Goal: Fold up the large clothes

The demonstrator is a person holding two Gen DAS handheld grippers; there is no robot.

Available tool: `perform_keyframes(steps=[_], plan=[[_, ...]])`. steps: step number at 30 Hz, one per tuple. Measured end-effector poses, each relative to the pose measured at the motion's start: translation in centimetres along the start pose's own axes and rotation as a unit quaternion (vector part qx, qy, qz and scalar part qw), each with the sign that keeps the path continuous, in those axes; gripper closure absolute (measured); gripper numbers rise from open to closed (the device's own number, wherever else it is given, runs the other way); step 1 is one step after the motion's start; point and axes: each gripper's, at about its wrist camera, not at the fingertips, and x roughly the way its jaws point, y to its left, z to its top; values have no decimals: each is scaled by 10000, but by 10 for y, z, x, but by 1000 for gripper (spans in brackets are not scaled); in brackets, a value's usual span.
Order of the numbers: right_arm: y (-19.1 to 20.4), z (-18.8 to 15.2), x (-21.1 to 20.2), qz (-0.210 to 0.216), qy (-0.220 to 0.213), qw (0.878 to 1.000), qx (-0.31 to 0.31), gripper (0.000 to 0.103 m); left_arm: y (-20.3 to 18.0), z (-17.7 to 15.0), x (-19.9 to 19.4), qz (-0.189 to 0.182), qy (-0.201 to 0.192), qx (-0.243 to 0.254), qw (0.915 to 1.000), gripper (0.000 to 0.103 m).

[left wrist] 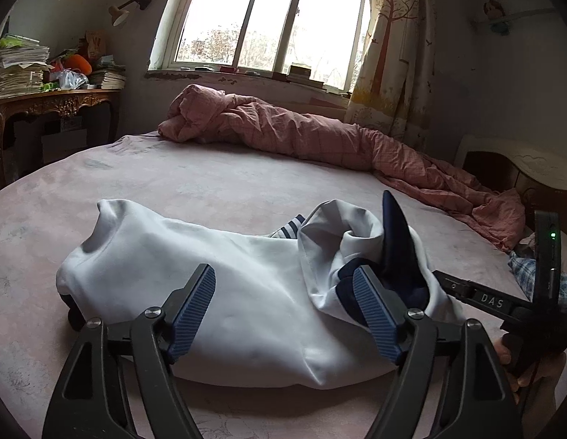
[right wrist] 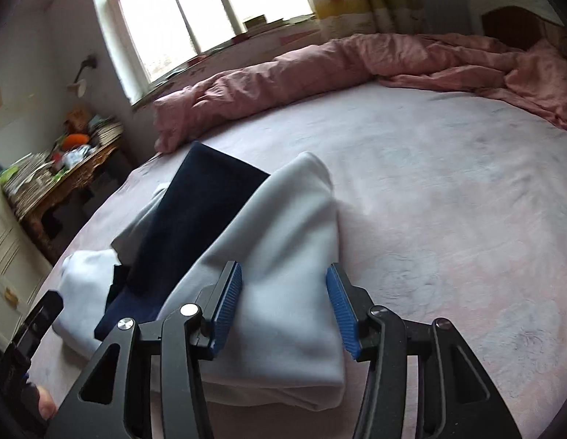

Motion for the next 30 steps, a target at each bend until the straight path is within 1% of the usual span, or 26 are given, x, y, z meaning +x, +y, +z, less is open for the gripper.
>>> perform_keyframes(steps=[2,4,6,9,12,14,15,16,17,18,19,20,21,23,24,25,27,28,29,30], plan=[[-1,-2,-1,68,83,9999,-75,51,-5,1,-3,-197,-64,71,9998,26],[-8,1,1,324,223,9992,118,51,-12,3,-3,-430,-74,148,9989,26],[-15,3,5,544,332,9977,234,51,-21,7,2,-667,45,220,9975,26],[-15,3,5,533,320,9979,203,51,-34,7,11,-856,242,282,9956,26],[-7,3,1,371,241,9990,84,51,-47,4,29,-822,550,435,9941,27],[-7,3,-1,386,218,9990,91,51,-57,15,33,-928,534,594,9925,39],[-8,4,-1,411,249,9987,142,51,-62,25,34,-1034,512,626,9914,42],[-12,5,-1,454,281,9983,239,51,-68,35,35,-1204,521,639,9893,49],[-17,6,-1,526,303,9974,379,51,-74,47,38,-1441,582,659,9857,53],[-23,6,-2,638,336,9958,570,51,-82,59,43,-1674,678,695,9811,53],[-28,7,-3,714,349,9944,693,51,-90,68,50,-1814,774,727,9777,53],[-33,8,-4,745,338,9935,789,51,-98,76,58,-1869,910,776,9751,53],[-36,9,-5,703,296,9934,854,51,-105,82,70,-1778,1109,871,9739,53],[-44,13,-11,448,120,9945,937,51,-116,88,97,-1226,1454,1015,9765,53],[-49,16,-15,309,-19,9945,1003,51,-119,87,111,-1037,1600,1035,9762,53],[-57,18,-20,174,-177,9936,1097,51,-119,86,123,-901,1759,1027,9749,53],[-69,21,-26,0,-325,9913,1275,51,-118,79,140,-867,1911,1017,9724,53],[-75,23,-27,-12,-338,9901,1360,51,-116,76,142,-876,1898,972,9731,63],[-79,23,-25,42,-304,9894,1420,51,-114,74,141,-973,1844,904,9738,97],[-80,23,-22,168,-206,9891,1450,51,-110,73,136,-1134,1767,795,9745,99]])
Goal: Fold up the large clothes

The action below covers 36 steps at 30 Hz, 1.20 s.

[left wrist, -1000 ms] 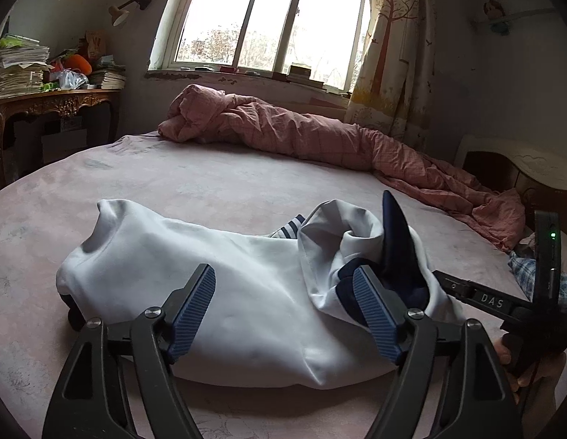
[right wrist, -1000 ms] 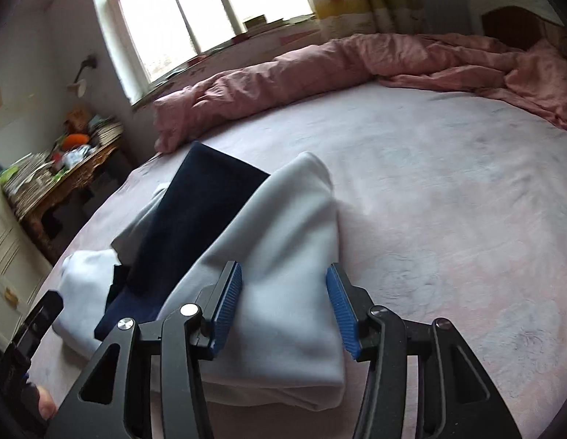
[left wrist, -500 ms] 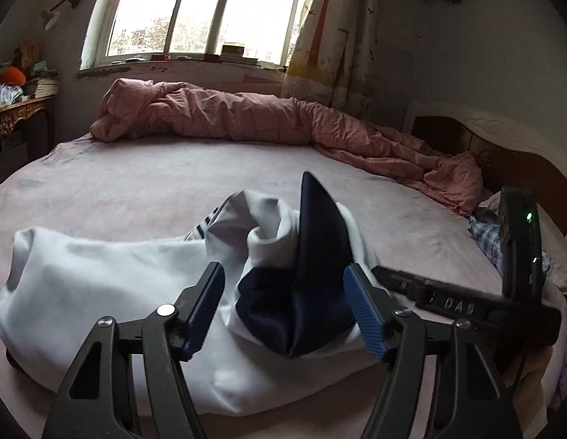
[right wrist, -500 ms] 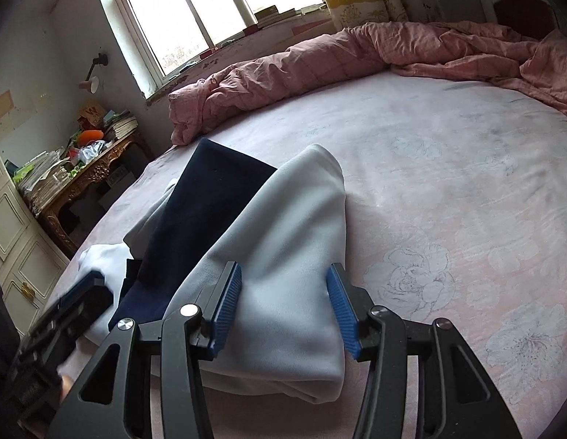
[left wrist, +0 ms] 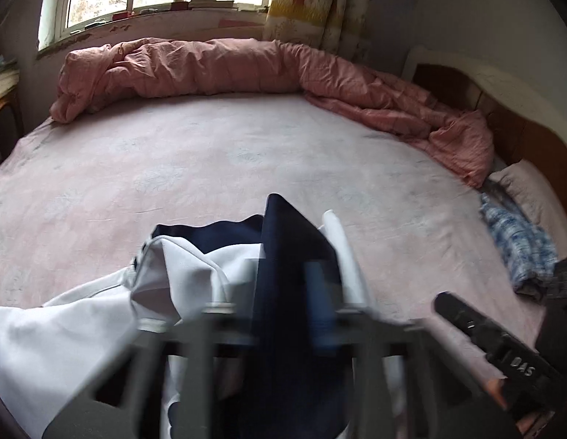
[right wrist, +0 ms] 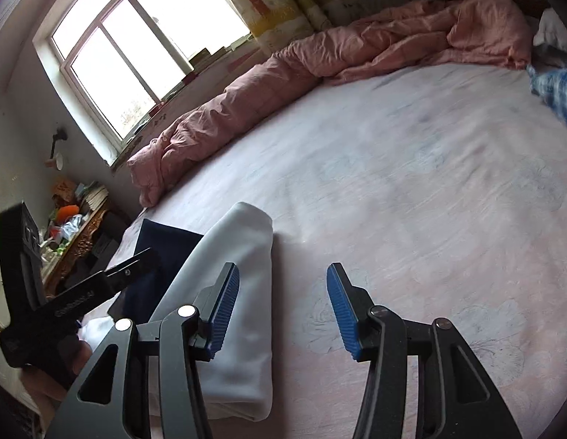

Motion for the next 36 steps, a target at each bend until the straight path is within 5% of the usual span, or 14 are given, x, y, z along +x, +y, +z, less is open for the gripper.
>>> perform_keyframes(steps=[3,6,10,16,21,26,30,33,35,36], plan=[[9,-8,21,641,825,9944,-146,51,-6,-6,-41,-417,-789,-35,9960,101],[24,-18,22,653,870,9935,-347,51,-18,-8,-67,33,-1087,269,9937,101],[51,-26,9,141,400,9913,-1248,49,0,-10,-65,687,-959,-46,9930,101],[49,-37,29,-163,945,9856,-1393,46,56,-42,-13,1074,-266,-661,9917,99],[47,-33,24,-124,798,9879,-1324,46,42,-60,3,1632,-345,-102,9859,99],[50,-28,6,23,392,9911,-1273,46,62,-62,-3,1173,-392,-496,9911,98],[44,-26,11,17,458,9924,-1139,46,58,-65,-15,1373,-530,-289,9887,91],[51,-29,14,105,500,9905,-1277,46,59,-70,-39,1497,-757,-346,9852,66],[60,-33,13,138,461,9878,-1478,46,64,-74,-58,1741,-972,-385,9792,27],[64,-35,11,143,407,9868,-1563,46,66,-78,-67,1935,-1121,-351,9740,25]])
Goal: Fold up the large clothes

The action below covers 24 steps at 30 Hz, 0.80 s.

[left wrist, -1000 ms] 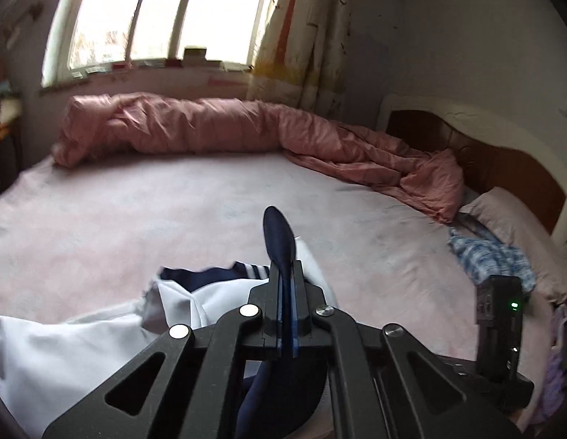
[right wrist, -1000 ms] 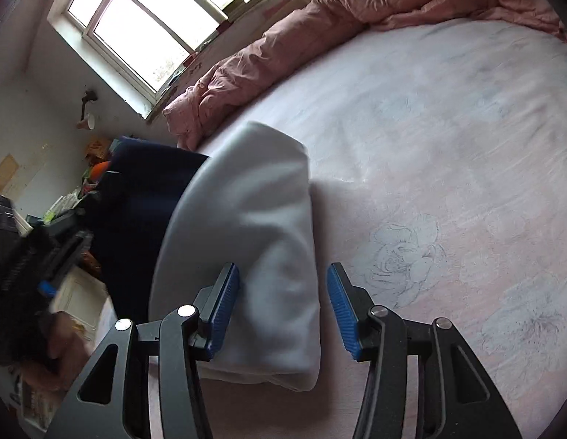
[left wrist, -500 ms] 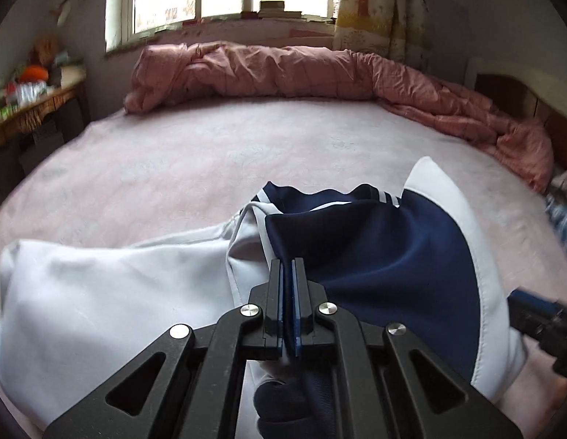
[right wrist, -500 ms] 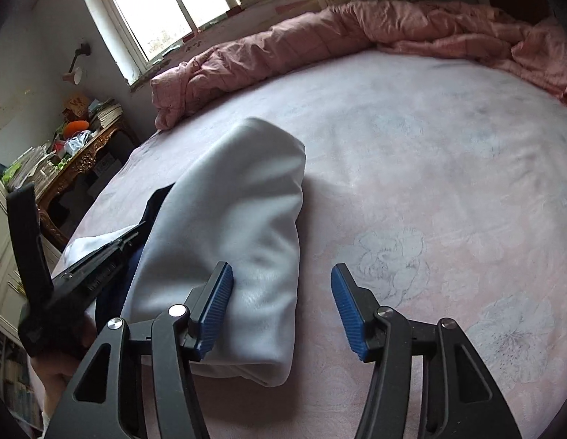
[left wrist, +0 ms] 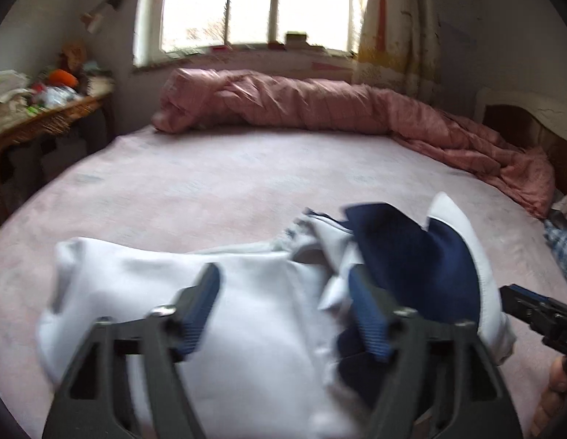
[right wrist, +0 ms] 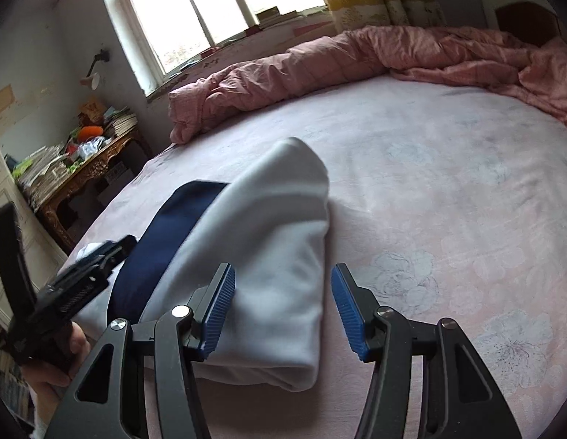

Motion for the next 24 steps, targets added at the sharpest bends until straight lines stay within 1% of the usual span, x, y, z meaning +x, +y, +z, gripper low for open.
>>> perform_keyframes(steps=[1,3,4,5,6,7,8,10,12,13,14,15,16,17,18,19,20,21,22,24], plan=[[5,-1,-2,-4,-76,9999,-85,45,6,-1,-8,109,-105,41,9999,25],[12,-2,-9,-53,-260,9993,-253,45,19,-1,-19,163,-134,114,9997,25],[14,-3,-11,-98,-334,9989,-304,38,25,-1,-24,229,-145,131,9995,23],[16,-4,-12,-155,-394,9985,-339,28,32,-2,-31,314,-171,141,9993,18],[17,-5,-13,-229,-450,9980,-373,24,39,-2,-37,400,-199,149,9989,16],[19,-6,-13,-337,-498,9973,-412,21,46,-3,-43,507,-231,148,9983,9],[22,-7,-12,-536,-534,9960,-485,21,53,-5,-48,643,-259,136,9975,4],[23,-8,-10,-704,-543,9942,-603,21,69,-10,-56,904,-251,122,9955,3],[22,-7,-11,-648,-535,9948,-578,20,85,-16,-58,1057,-50,110,9943,2],[20,-7,-12,-620,-551,9951,-538,19,93,-20,-57,1056,103,50,9943,2],[20,-7,-13,-595,-568,9953,-506,17,103,-25,-57,993,294,-88,9946,2],[18,-6,-14,-578,-586,9954,-485,17,114,-30,-56,820,573,-373,9943,2],[18,-7,-15,-587,-593,9953,-484,17,128,-36,-54,521,933,-859,9905,2],[19,-7,-15,-617,-601,9950,-508,17,143,-44,-54,94,1243,-1490,9809,2],[19,-8,-15,-651,-610,9946,-535,17,155,-53,-56,-376,1399,-2085,9672,2],[20,-8,-16,-677,-619,9942,-565,17,162,-61,-57,-741,1485,-2532,9531,2],[22,-8,-16,-681,-625,9940,-589,17,166,-67,-55,-928,1596,-2778,9427,2],[23,-8,-16,-680,-630,9938,-617,17,168,-72,-52,-1036,1694,-2886,9367,2],[25,-9,-17,-675,-643,9935,-646,17,168,-74,-47,-1070,1735,-2909,9348,2],[28,-10,-20,-654,-681,9931,-699,17,168,-76,-36,-936,1769,-2951,9343,2]])
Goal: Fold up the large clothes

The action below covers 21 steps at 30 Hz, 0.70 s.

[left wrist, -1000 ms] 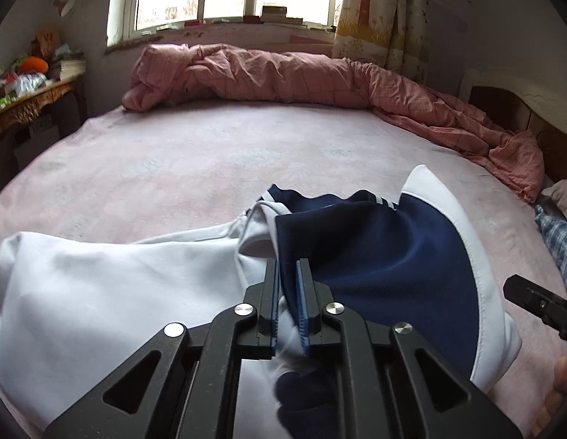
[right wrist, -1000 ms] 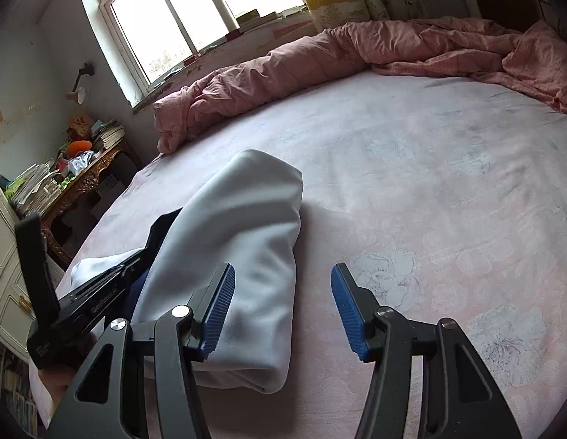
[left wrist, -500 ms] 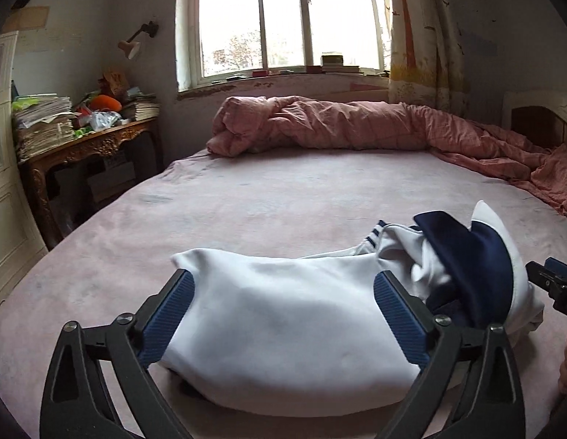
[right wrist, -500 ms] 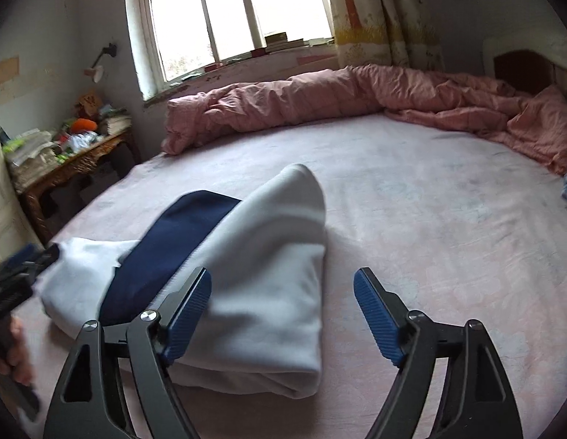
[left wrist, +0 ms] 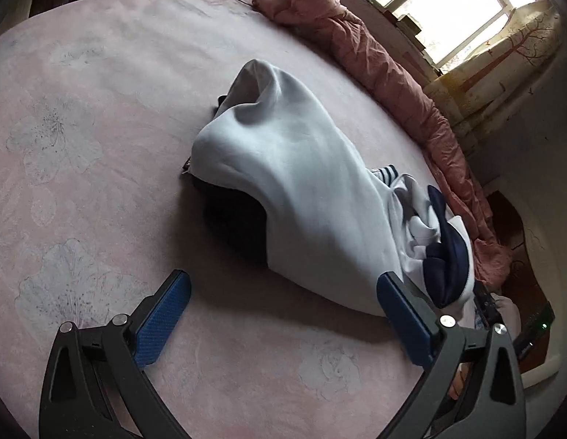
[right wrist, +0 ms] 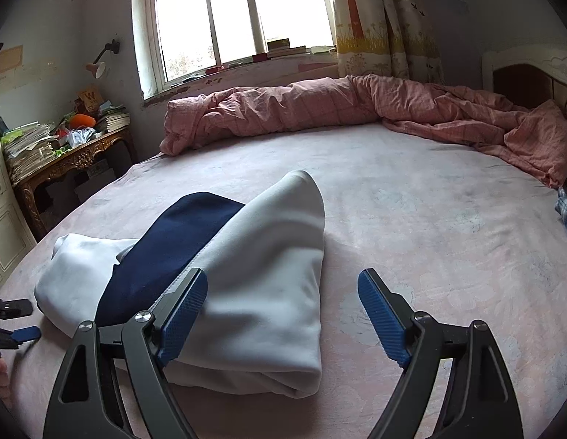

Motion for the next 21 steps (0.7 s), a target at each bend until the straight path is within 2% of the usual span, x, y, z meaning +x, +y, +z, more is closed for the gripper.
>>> perform_keyframes(steps=[3,6,8,9,10,11,12,14,16,18,21], plan=[[6,-1,-3,-2,-49,9999,-125,17,-2,10,9,-50,-293,-42,9995,2],[10,-1,-4,-82,-87,9996,-268,17,-5,20,23,187,-578,55,9981,5],[11,-2,-5,-95,-96,9994,-312,17,-8,24,28,431,-865,123,9952,24],[11,-2,-4,-89,-89,9994,-319,17,-10,24,29,444,-948,118,9944,28],[11,-2,-4,-86,-71,9994,-319,17,-14,24,28,445,-1020,146,9937,44],[10,-1,-3,-92,-47,9994,-316,17,-18,24,27,498,-1122,277,9921,67],[9,-1,-2,-114,-15,9995,-307,17,-25,24,25,542,-1233,545,9894,78],[6,0,2,-160,59,9995,-249,17,-49,23,17,758,-1512,1245,9777,87],[1,1,8,-198,252,9993,-213,17,-74,23,-2,534,-1845,1575,9687,89],[-2,-1,16,-106,482,9986,-176,17,-104,25,-22,-2,-2060,1782,9622,89],[-11,-1,22,62,636,9979,79,17,-168,10,-40,-396,-2286,2443,9415,90]])
